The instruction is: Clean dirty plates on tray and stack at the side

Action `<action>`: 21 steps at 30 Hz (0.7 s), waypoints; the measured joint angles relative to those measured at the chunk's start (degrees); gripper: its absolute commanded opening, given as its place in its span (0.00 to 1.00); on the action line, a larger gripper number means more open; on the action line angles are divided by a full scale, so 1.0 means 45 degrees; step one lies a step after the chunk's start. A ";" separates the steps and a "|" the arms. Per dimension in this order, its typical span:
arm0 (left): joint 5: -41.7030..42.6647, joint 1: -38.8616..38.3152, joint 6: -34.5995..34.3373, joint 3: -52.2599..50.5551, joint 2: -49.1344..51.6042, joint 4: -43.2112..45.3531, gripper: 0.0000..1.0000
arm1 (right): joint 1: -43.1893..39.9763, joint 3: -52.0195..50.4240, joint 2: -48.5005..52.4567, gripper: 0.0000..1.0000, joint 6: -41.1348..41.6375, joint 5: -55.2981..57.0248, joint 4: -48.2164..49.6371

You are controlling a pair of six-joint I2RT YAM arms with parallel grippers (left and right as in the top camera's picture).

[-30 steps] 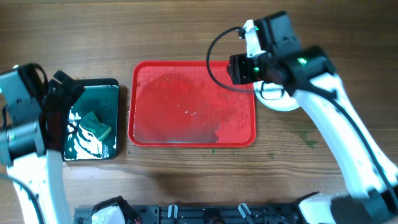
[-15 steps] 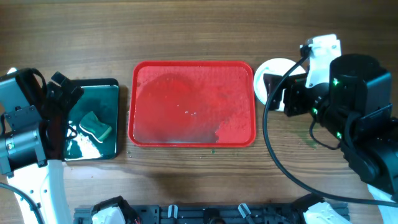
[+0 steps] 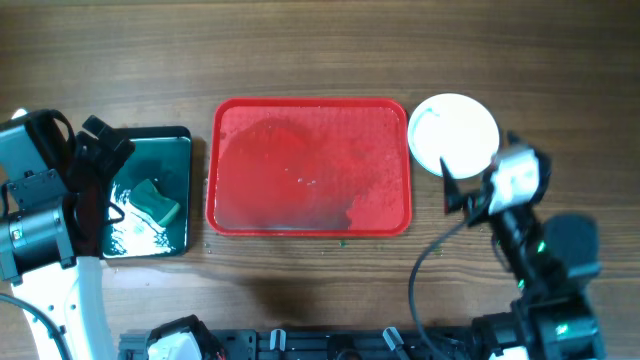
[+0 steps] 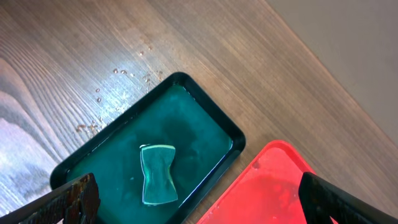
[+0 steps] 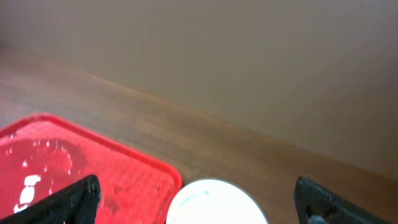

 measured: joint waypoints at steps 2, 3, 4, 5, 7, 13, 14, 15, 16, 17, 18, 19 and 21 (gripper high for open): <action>0.0005 0.0000 0.0000 0.0000 -0.0005 0.0000 1.00 | -0.0053 -0.1957 -0.1394 1.00 -0.0053 -0.0389 0.0758; 0.0000 0.0000 0.0000 0.0000 0.0000 0.0005 1.00 | -0.0053 -0.2662 -0.1953 1.00 -0.0097 -0.0544 0.0957; 0.0005 0.0000 0.0000 0.0000 0.0000 0.0000 1.00 | -0.0053 -0.3473 -0.2657 1.00 -0.0136 -0.0743 0.1219; 0.0005 0.0000 0.0000 0.0000 0.0000 -0.0010 1.00 | -0.0053 -0.4114 -0.3279 1.00 -0.0151 -0.0923 0.1433; 0.0005 0.0000 0.0000 0.0000 0.0000 -0.0019 1.00 | -0.0053 -0.4983 -0.4187 1.00 -0.0185 -0.1214 0.1792; 0.0005 0.0000 0.0000 0.0000 0.0000 0.0000 1.00 | -0.0223 -0.6164 -0.5761 1.00 -0.0233 -0.1919 0.2555; 0.0005 0.0000 0.0000 0.0000 0.0000 -0.0005 1.00 | -0.0262 -0.6237 -0.5795 1.00 -0.0243 -0.1962 0.2788; 0.0000 0.0000 -0.0005 0.0000 0.0000 -0.0005 1.00 | -0.0316 -0.6309 -0.5814 1.00 -0.0262 -0.2006 0.2871; 0.0000 0.0000 0.0000 0.0000 0.0000 -0.0005 1.00 | -0.0384 -0.6343 -0.5814 1.00 -0.0282 -0.2035 0.2871; 0.0005 0.0000 0.0000 0.0000 0.0000 -0.0005 1.00 | -0.0486 -0.6373 -0.5814 1.00 -0.0282 -0.2045 0.2890; 0.0000 0.0000 0.0000 0.0000 0.0000 -0.0005 1.00 | -0.0554 -0.6377 -0.5814 1.00 -0.0282 -0.2050 0.2890; 0.0005 0.0000 -0.0005 0.0000 0.0000 -0.0005 1.00 | -0.0573 -0.6377 -0.5814 1.00 -0.0287 -0.2050 0.2895; 0.0000 0.0000 0.0000 0.0000 0.0000 -0.0005 1.00 | -0.0578 -0.6377 -0.5814 1.00 -0.0282 -0.2050 0.2895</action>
